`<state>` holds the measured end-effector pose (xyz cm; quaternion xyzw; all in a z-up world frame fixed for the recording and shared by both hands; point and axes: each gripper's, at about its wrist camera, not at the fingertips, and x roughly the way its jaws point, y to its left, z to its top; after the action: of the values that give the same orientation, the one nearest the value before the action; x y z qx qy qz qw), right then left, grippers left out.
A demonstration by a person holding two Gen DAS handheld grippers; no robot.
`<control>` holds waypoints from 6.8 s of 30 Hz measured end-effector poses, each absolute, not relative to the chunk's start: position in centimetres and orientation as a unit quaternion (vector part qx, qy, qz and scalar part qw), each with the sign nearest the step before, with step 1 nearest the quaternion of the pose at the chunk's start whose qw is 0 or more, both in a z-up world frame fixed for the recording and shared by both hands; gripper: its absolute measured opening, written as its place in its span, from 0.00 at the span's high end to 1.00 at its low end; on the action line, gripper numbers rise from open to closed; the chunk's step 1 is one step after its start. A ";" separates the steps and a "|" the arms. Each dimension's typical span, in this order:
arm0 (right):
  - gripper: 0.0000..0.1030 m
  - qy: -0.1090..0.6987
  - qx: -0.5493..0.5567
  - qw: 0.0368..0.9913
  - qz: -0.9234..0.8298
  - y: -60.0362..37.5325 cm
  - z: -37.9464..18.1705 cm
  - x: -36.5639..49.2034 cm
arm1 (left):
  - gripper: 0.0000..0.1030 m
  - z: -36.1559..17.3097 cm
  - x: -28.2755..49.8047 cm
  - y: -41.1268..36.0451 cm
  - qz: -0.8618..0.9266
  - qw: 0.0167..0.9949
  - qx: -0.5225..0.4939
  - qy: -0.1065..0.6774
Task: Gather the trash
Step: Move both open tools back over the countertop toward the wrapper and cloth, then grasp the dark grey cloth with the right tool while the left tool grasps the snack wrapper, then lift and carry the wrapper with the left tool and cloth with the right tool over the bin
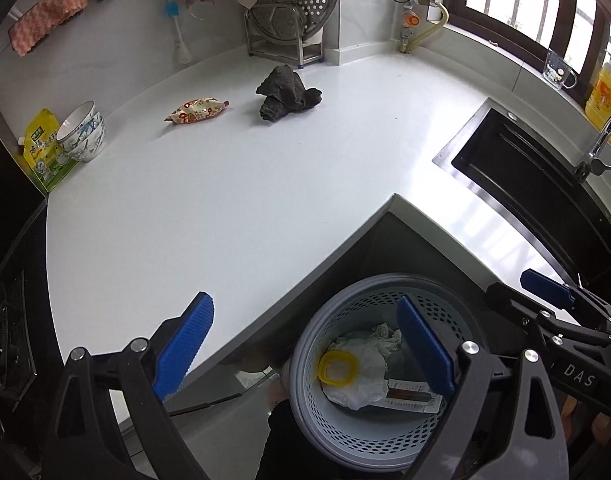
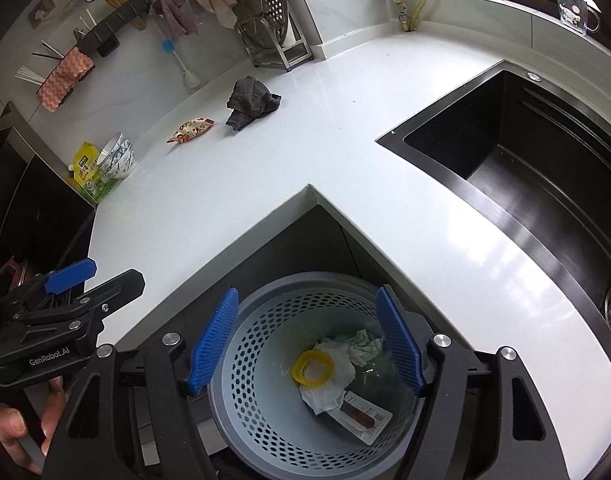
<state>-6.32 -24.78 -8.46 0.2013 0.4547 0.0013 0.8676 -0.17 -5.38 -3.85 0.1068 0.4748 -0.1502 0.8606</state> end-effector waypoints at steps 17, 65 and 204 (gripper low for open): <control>0.29 0.442 0.201 0.874 0.014 -21.0 -6.1 4.0 | 0.07 -1.2 10.1 0.6 -0.117 0.881 0.071 0.454; 0.29 0.443 0.179 0.875 -0.078 -17.5 -10.3 31.1 | 0.06 -7.9 36.4 4.1 -0.208 0.876 0.104 0.422; 0.70 0.551 0.140 0.822 0.033 -23.9 -12.7 -5.3 | 0.71 -11.4 -0.1 -8.0 -0.163 0.812 0.094 0.552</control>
<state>-5.32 -23.95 -12.75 0.1400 0.5514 0.0333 0.8217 -0.07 -8.05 -11.39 0.0944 0.5519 -0.1633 0.8123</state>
